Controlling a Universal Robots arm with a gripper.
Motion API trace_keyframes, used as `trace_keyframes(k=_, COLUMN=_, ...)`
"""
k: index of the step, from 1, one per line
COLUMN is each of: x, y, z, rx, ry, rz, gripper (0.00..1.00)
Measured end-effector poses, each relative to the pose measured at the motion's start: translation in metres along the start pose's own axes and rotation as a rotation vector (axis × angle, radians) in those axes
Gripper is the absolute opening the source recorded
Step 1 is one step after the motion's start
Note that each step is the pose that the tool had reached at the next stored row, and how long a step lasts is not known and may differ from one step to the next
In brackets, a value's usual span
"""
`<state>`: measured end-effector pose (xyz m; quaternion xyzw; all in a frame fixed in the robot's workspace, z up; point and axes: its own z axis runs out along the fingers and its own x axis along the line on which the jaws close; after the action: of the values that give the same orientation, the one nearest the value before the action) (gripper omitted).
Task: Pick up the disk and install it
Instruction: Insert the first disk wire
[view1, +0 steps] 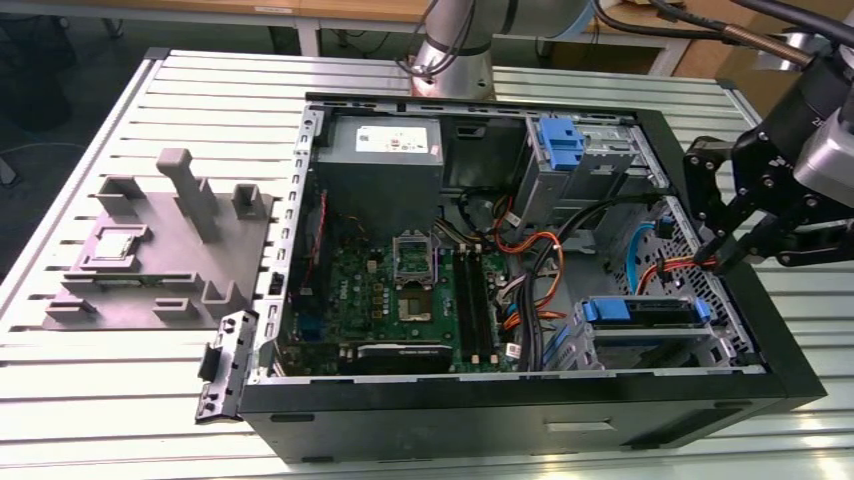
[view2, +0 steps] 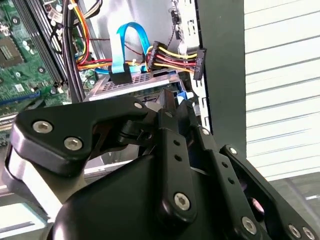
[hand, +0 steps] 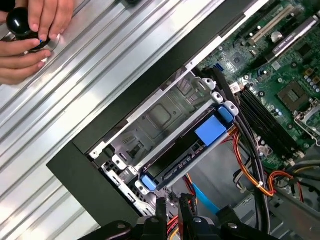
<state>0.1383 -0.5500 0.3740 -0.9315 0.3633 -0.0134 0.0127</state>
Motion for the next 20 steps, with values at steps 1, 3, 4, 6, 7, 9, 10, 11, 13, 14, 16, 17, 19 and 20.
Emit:
trace_keyframes(k=1, x=0.0000, y=0.0000, z=0.0001, rx=0.0004, ry=-0.0004, rz=-0.015, gripper=0.24)
trace_keyframes(k=3, x=0.0000, y=0.0000, z=0.0005, rx=0.0011, ry=-0.0012, rz=-0.047, gripper=0.24)
trace_keyframes(k=4, x=0.0000, y=0.0000, z=0.0006, rx=0.0016, ry=-0.0014, rz=-0.061, gripper=0.24)
trace_keyframes(k=6, x=0.0001, y=-0.0001, z=0.0008, rx=0.0057, ry=-0.0012, rz=-0.083, gripper=0.24)
trace_keyframes(k=7, x=0.0001, y=0.0000, z=0.0008, rx=0.0091, ry=-0.0016, rz=-0.091, gripper=0.24)
trace_keyframes(k=9, x=0.0000, y=0.0000, z=0.0008, rx=0.0155, ry=-0.0008, rz=-0.107, gripper=0.24)
trace_keyframes(k=10, x=0.0000, y=0.0000, z=0.0009, rx=0.0176, ry=0.0011, rz=-0.116, gripper=0.24)
trace_keyframes(k=11, x=0.0000, y=0.0000, z=0.0009, rx=0.0194, ry=0.0030, rz=-0.123, gripper=0.24)
trace_keyframes(k=13, x=0.0001, y=0.0000, z=0.0012, rx=0.0224, ry=0.0060, rz=-0.135, gripper=0.24)
trace_keyframes(k=14, x=0.0001, y=0.0000, z=0.0014, rx=0.0237, ry=0.0070, rz=-0.145, gripper=0.24)
trace_keyframes(k=16, x=0.0001, y=0.0000, z=0.0016, rx=0.0252, ry=0.0070, rz=-0.168, gripper=0.24)
trace_keyframes(k=17, x=0.0001, y=-0.0001, z=0.0018, rx=0.0256, ry=0.0065, rz=-0.181, gripper=0.24)
trace_keyframes(k=19, x=0.0008, y=-0.0007, z=0.0021, rx=0.0260, ry=0.0057, rz=-0.197, gripper=0.25)
trace_keyframes(k=20, x=0.0014, y=-0.0013, z=0.0022, rx=0.0261, ry=0.0056, rz=-0.200, gripper=0.31)
